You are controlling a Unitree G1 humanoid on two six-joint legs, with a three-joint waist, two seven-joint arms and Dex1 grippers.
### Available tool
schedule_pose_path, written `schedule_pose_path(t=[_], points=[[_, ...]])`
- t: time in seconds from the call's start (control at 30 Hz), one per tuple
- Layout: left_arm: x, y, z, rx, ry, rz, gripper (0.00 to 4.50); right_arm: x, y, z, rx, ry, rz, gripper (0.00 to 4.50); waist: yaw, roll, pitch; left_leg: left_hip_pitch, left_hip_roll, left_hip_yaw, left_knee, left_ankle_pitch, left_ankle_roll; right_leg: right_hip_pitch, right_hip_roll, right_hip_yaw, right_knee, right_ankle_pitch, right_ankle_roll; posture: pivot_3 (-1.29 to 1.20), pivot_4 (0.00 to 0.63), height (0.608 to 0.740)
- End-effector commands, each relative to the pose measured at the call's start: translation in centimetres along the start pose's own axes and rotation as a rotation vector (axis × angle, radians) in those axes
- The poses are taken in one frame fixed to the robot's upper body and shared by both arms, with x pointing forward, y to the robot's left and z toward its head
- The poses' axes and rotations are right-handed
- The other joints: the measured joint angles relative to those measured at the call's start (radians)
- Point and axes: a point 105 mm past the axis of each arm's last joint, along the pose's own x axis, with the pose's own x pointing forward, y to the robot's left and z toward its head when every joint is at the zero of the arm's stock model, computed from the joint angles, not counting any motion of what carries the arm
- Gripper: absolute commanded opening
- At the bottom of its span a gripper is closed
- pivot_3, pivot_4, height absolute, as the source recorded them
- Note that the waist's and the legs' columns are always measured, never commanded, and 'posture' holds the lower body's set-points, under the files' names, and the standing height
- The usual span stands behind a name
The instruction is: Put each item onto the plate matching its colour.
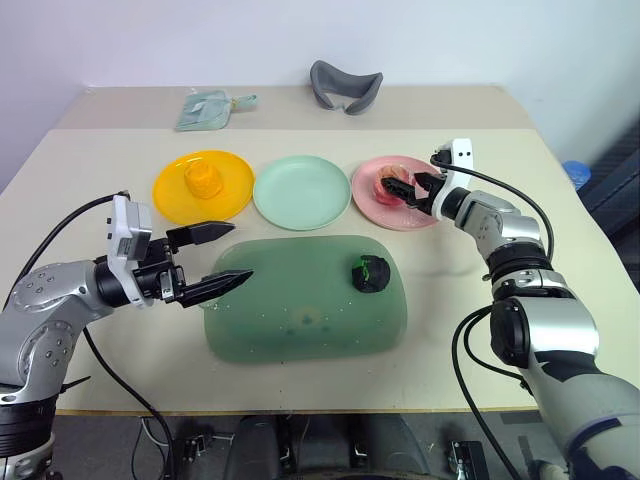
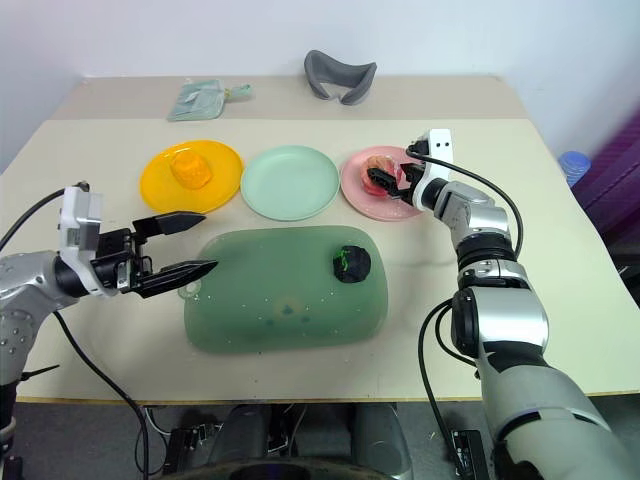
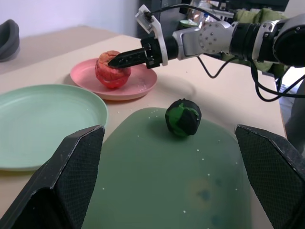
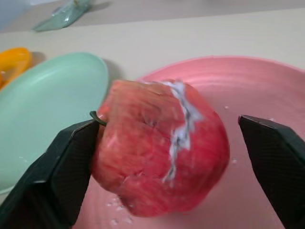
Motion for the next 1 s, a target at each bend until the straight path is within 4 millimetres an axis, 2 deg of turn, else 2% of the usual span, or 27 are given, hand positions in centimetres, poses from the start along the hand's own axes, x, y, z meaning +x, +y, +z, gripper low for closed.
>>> schedule_pose_path(t=[0.03,0.13,0.27,0.4,0.7,0.8,1.0], points=[[0.4,-0.2,1.1,0.039,-0.037,-0.006,4.5,-0.8,-0.8,3.2,-0.115,-0.151,-0.053,4.46,0.0,0.0,0.0,0.0,0.0,0.0,0.0,0.0,0.0,0.0,0.0,0.0,0.0,0.0,0.0,0.0,0.15,0.74],[0.6,-0.1,0.9,0.035,-0.041,-0.002,4.5,-2.0,-0.4,4.0,-0.21,-0.208,-0.016,4.46,0.002,0.0,0.0,0.0,0.0,0.0,0.0,0.0,0.0,0.0,0.0,0.0,0.0,0.0,0.0,0.0,0.15,0.74],[0.7,0.1,0.7,0.026,-0.043,0.002,4.5,-4.4,1.6,3.3,-0.19,-0.193,0.14,4.46,0.004,0.0,0.0,0.0,0.0,-0.001,0.0,0.0,0.0,0.0,0.0,0.0,0.0,0.0,0.0,0.0,0.15,0.74],[1.0,0.4,0.4,0.015,-0.042,-0.007,4.5,-7.8,5.0,0.5,-0.18,-0.082,0.347,4.46,0.007,0.0,0.0,0.0,0.0,-0.003,0.0,0.0,0.0,0.0,0.0,0.001,0.0,0.0,0.0,0.0,0.15,0.74],[1.2,0.7,0.3,0.01,-0.035,-0.028,4.5,-12.0,9.0,-3.9,-0.038,0.076,0.562,4.46,0.009,0.0,0.0,0.0,0.0,-0.002,0.0,0.0,0.0,0.0,0.001,0.001,0.0,0.0,0.0,0.0,0.15,0.74],[1.4,0.7,0.4,0.011,-0.038,-0.037,4.5,-12.5,10.1,-4.9,-0.014,0.106,0.612,4.46,0.013,0.0,0.0,0.0,0.0,-0.002,0.0,0.0,0.0,0.001,0.001,0.001,0.0,0.0,0.0,0.0,0.15,0.74],[1.5,0.7,0.4,0.012,-0.038,-0.042,4.5,-11.8,11.0,-6.7,-0.006,0.153,0.656,4.46,0.013,0.0,0.0,0.001,0.0,-0.003,0.0,0.0,0.0,0.001,0.001,0.001,0.0,0.0,0.0,0.0,0.15,0.74]])
